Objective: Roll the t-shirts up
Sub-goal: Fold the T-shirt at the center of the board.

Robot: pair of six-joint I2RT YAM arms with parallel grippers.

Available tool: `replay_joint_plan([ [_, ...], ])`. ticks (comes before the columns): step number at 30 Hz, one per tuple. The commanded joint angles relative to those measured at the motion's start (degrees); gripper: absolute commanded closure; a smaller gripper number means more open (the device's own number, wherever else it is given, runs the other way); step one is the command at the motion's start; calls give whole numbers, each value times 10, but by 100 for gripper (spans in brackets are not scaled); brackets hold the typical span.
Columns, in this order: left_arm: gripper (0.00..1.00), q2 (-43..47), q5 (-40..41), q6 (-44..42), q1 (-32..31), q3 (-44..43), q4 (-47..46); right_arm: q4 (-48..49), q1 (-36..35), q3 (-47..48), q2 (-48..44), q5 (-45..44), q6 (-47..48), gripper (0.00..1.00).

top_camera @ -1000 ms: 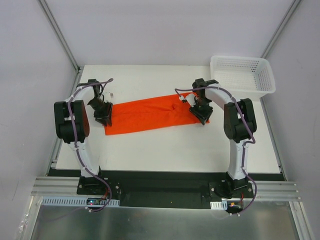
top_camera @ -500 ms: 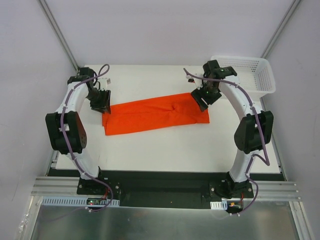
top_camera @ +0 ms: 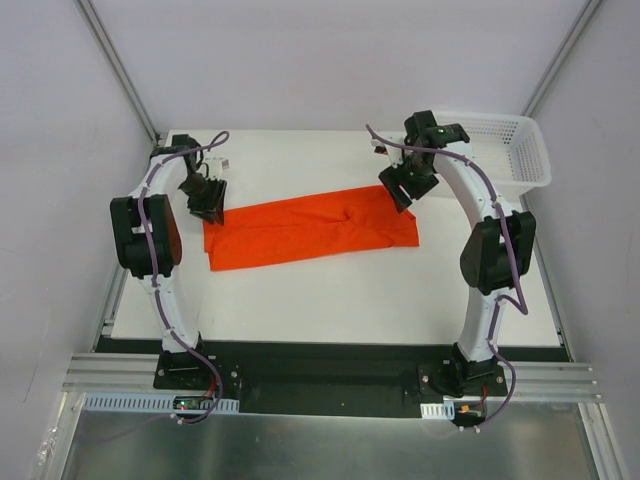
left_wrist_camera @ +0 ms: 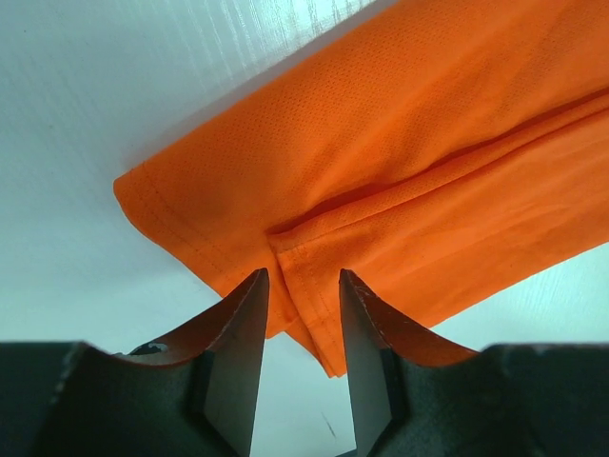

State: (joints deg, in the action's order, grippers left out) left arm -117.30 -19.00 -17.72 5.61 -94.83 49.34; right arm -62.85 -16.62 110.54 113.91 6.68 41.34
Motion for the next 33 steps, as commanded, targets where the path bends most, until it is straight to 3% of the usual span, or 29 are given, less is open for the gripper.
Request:
replay_joint_plan([
  [1,65,-12,-10,-21,-2,-10,14,-12,7,15,-4,-3,-4,33],
  [10,66,-48,-1,-28,-2,-16,9,-1,8,50,37,2,1,34],
  [20,83,-43,-4,-28,-5,-5,10,28,4,149,137,-9,15,33],
  [24,100,-35,-2,-23,-4,-9,10,67,3,148,152,2,27,33],
  [33,100,26,-3,-35,-4,10,15,84,-1,165,203,20,5,34],
])
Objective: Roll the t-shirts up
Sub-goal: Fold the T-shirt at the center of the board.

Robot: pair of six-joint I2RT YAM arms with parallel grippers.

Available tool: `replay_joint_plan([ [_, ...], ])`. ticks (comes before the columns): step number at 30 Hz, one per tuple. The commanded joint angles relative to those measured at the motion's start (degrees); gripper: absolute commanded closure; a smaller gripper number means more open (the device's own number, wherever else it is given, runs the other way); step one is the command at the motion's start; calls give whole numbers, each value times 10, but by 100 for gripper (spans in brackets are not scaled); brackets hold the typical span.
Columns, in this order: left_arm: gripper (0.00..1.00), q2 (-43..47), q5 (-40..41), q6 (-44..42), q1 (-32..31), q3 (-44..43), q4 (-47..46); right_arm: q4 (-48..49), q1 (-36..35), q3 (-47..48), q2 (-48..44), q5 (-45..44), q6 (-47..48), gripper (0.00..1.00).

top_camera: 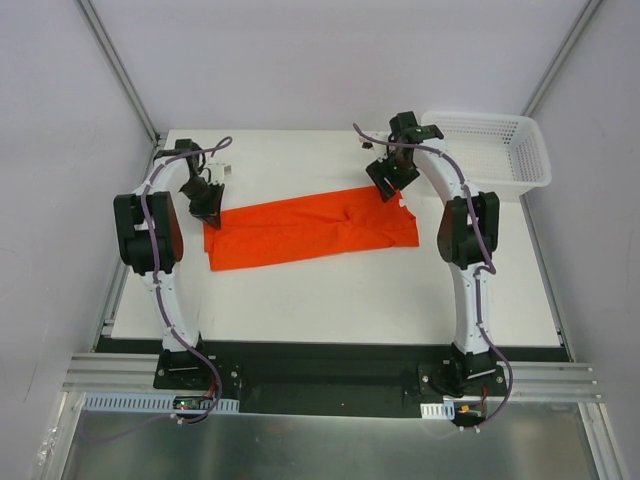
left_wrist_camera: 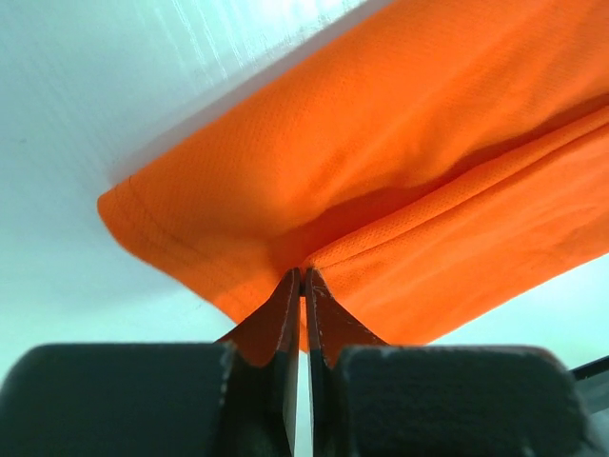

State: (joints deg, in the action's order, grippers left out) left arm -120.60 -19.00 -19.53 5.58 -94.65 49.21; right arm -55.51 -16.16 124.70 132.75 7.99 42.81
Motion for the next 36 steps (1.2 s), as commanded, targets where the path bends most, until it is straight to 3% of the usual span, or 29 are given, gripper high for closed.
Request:
replay_joint_plan([
  [1,100,64,-4,-17,-5,14,19,14,-5,25,24,5,-11,36],
  [10,100,89,-5,-20,-4,58,26,25,-6,54,71,-1,-7,55],
  [20,100,102,9,-24,-5,78,29,32,-5,62,92,-3,-13,64],
  [24,100,106,13,-27,-4,80,31,33,-6,67,95,-3,-13,78],
  [27,100,109,13,-27,-4,79,32,38,-7,62,82,-24,-25,99],
  [36,100,128,10,-24,-4,75,31,75,-7,-13,-23,-17,-32,99],
])
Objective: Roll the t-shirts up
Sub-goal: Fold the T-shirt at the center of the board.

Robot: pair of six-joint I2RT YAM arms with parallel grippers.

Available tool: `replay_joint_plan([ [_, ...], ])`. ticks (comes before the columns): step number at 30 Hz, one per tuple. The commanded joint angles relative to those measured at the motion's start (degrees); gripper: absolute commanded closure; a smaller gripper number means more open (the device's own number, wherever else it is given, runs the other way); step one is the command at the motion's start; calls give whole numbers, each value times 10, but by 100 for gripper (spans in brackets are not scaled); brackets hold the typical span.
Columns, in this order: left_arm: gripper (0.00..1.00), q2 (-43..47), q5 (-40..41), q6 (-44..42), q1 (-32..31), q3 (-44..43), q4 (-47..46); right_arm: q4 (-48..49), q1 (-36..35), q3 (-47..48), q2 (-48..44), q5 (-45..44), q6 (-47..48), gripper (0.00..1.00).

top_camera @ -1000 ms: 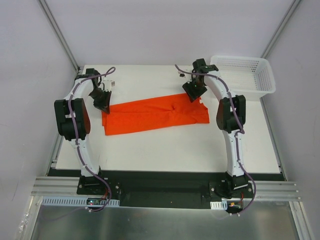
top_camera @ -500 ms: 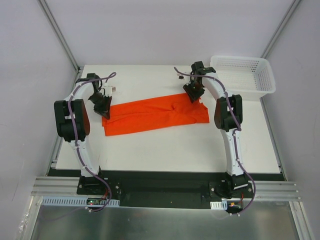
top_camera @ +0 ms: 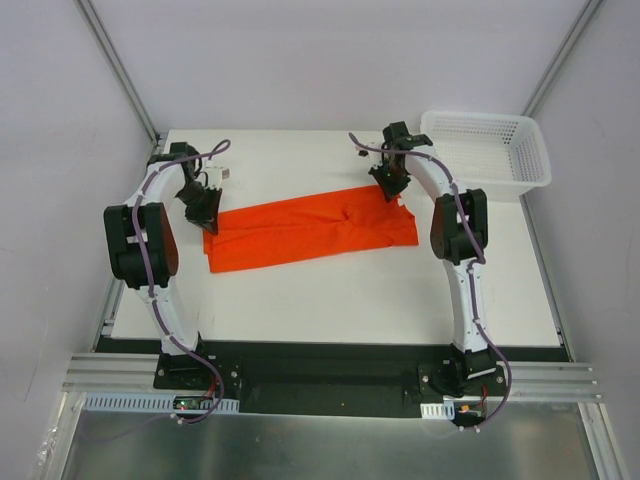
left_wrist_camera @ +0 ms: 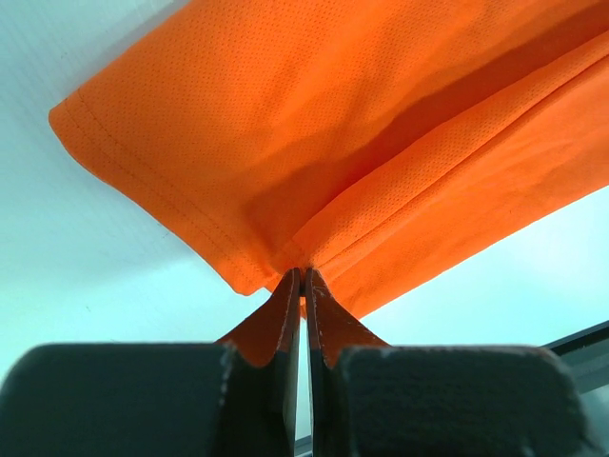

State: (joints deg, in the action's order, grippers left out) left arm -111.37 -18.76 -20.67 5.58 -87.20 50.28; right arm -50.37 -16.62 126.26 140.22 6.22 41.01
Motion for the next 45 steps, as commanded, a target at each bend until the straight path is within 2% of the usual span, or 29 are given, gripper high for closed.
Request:
replay_joint_plan([
  [1,100,37,6,-13,-4,0,19,26,-3,-33,-106,5,-14,99],
  [13,100,67,31,1,-2,-7,20,26,-3,-18,-140,24,-38,99],
  [23,100,97,59,6,1,5,20,93,-2,-44,-185,36,-52,99],
  [40,100,130,67,3,13,40,14,113,-14,-36,-218,73,-66,99],
  [45,100,152,53,-4,12,47,18,106,-13,-81,-266,76,-59,99],
])
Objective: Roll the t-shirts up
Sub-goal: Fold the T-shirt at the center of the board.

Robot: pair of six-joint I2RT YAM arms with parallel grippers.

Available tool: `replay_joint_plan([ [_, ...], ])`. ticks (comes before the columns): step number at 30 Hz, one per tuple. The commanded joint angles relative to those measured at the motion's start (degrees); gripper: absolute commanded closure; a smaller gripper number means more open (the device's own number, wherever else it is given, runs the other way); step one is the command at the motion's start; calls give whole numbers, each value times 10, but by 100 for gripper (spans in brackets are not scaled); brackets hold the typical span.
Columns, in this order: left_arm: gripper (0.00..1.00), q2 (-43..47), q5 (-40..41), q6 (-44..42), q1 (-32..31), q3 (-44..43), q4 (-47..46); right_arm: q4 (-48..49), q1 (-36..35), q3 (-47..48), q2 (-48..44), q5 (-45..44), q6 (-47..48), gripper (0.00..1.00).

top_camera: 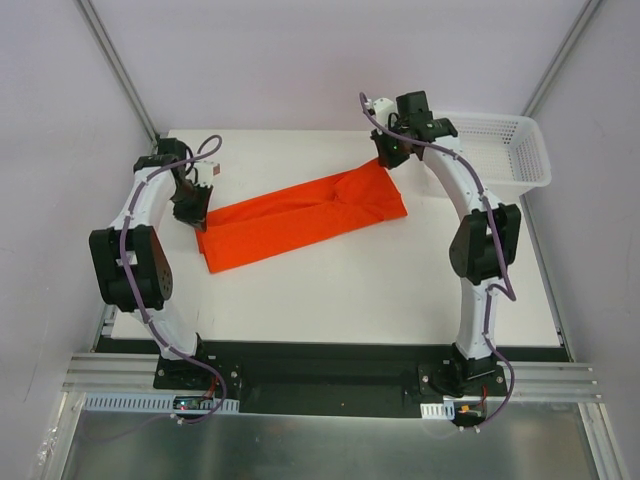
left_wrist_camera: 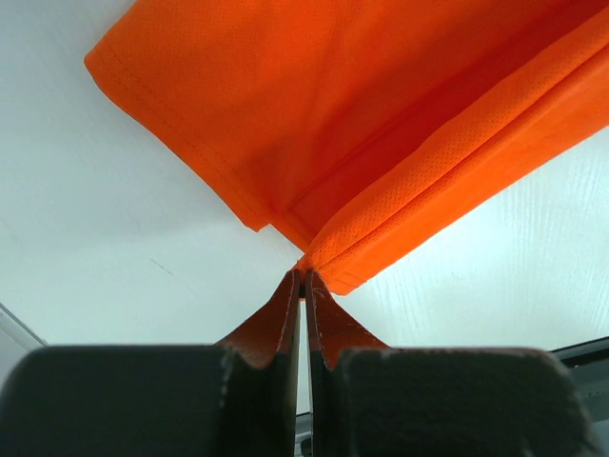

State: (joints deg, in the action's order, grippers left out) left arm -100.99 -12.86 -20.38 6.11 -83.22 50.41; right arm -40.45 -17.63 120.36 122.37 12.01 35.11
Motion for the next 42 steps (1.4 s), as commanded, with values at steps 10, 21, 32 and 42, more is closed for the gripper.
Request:
replay_joint_plan([
  [10,100,111,-29,-15,7,73,32,3,-6,-169,-214,18,-12,99],
  [21,100,226,-57,-61,7,157,61,-31,-47,-365,-392,-1,-27,99],
  [32,100,246,-36,-64,26,177,63,-58,-46,-254,-319,-22,-7,99],
  [42,100,112,-18,-30,36,84,40,-31,-30,-155,-187,-39,-5,99],
])
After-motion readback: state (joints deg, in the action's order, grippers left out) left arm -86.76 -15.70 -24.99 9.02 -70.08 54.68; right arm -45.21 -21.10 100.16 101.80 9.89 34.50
